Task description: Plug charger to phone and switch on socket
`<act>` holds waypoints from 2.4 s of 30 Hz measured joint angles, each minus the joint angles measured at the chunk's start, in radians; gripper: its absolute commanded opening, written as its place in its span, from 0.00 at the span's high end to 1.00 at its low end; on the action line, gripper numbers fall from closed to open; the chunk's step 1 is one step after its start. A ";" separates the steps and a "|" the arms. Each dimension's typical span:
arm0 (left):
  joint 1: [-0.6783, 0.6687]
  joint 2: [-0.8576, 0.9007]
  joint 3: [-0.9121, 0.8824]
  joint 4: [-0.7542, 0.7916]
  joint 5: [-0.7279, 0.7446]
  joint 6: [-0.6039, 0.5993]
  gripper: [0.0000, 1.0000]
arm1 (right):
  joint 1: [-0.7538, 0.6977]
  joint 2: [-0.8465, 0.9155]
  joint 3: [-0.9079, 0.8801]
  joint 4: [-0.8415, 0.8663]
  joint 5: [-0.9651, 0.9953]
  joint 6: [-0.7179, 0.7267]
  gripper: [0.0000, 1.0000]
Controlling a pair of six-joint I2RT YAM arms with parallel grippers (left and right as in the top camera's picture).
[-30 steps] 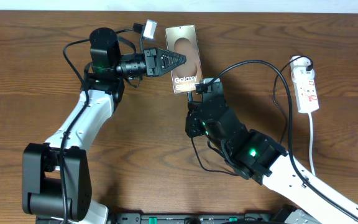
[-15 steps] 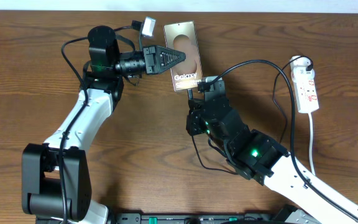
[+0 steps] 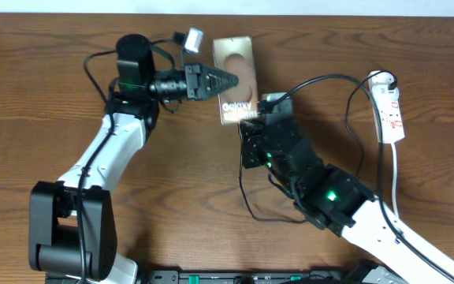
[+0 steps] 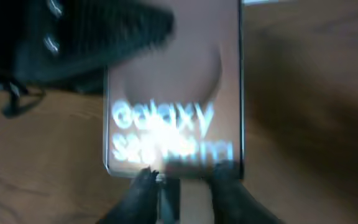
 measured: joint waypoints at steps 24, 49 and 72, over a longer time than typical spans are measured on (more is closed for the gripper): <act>-0.021 0.000 -0.005 -0.223 -0.081 0.076 0.92 | -0.001 -0.393 0.016 -0.572 -0.005 0.053 0.01; -0.054 0.151 -0.011 -0.855 -0.526 0.680 0.93 | -0.001 -0.418 0.018 -0.662 0.018 0.091 0.01; -0.053 0.281 -0.011 -0.859 -0.470 0.726 0.86 | -0.001 -0.407 0.018 -0.677 0.027 0.091 0.01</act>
